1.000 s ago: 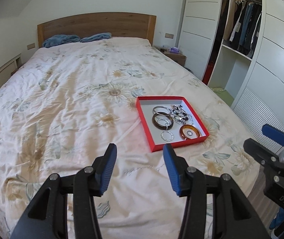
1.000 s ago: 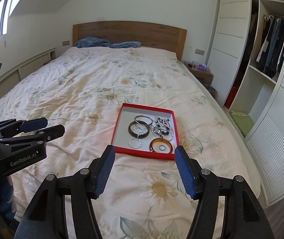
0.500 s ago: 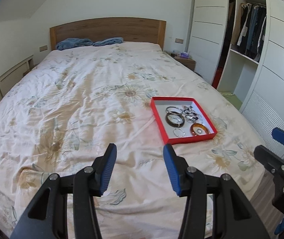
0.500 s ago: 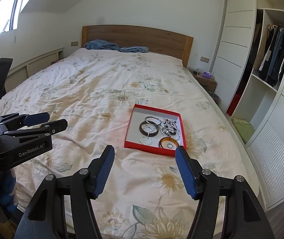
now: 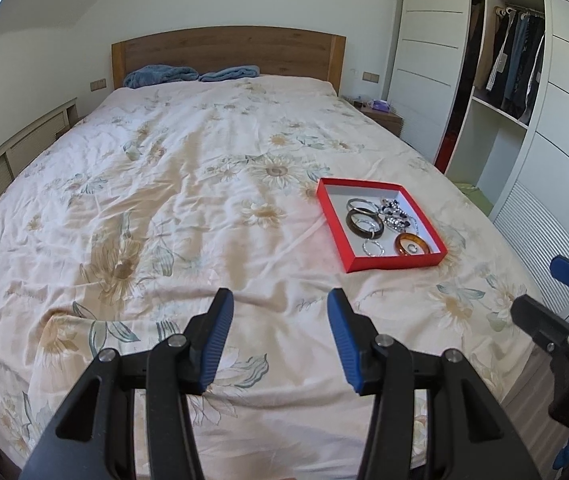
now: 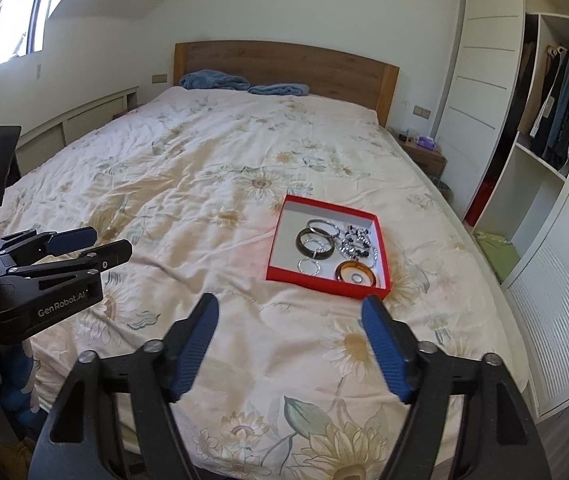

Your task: Organize jewelry

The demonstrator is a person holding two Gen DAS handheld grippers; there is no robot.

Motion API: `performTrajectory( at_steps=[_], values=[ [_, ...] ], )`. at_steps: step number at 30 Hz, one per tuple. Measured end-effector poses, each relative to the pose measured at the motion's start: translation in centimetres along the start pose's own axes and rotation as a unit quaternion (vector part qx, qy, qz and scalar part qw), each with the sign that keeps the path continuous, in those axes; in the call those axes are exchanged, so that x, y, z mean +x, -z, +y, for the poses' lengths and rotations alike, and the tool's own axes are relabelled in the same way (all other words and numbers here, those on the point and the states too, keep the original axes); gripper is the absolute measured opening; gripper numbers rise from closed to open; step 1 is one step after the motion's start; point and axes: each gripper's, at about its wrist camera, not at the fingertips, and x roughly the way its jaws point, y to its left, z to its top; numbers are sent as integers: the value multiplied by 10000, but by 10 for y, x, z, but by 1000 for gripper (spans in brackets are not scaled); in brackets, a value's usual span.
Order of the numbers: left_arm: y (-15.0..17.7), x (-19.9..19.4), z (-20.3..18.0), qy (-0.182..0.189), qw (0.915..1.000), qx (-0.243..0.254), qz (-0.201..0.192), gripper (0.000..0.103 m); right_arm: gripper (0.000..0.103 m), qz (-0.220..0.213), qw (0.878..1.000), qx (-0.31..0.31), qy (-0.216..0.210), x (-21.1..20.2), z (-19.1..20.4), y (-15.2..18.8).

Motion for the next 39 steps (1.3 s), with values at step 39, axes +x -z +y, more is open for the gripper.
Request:
performTrajectory(
  at_steps=[39],
  values=[
    [14, 23, -1, -81, 9994, 35, 326, 56, 100, 396, 9984, 345, -195, 39, -14, 14]
  ],
)
